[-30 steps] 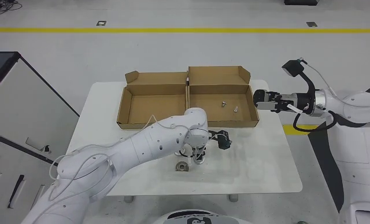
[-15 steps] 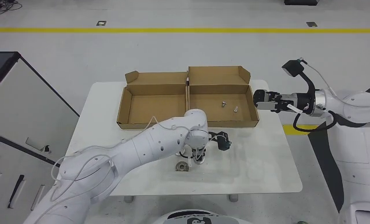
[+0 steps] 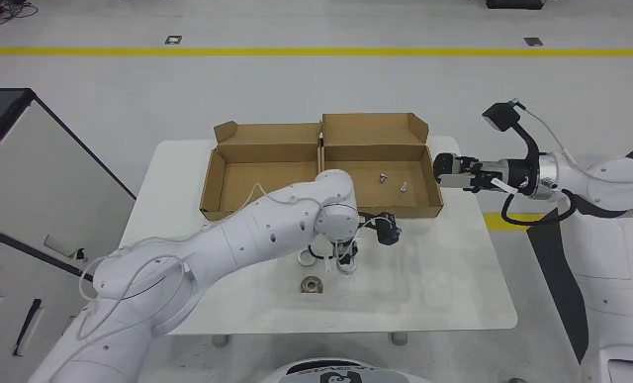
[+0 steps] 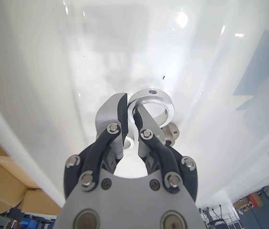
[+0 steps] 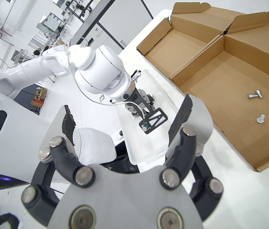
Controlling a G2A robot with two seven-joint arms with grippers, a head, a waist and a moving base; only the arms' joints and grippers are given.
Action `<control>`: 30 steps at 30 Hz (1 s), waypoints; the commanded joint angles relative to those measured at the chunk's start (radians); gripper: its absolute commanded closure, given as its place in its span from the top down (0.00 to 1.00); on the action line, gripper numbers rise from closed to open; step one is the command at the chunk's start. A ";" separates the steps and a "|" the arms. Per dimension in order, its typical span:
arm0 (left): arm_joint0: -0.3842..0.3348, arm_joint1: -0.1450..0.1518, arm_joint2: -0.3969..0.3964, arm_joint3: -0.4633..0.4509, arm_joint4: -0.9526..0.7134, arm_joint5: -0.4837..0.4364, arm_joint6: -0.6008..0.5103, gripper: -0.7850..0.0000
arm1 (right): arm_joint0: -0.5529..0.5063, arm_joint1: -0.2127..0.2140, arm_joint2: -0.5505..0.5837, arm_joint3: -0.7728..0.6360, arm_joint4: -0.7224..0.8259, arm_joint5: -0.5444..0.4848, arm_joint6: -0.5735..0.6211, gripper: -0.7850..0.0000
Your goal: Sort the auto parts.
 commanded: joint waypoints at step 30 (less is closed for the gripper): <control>0.081 0.208 -0.348 -0.290 -0.043 0.029 0.115 0.00 | 0.000 0.000 0.000 0.000 0.000 0.000 0.000 1.00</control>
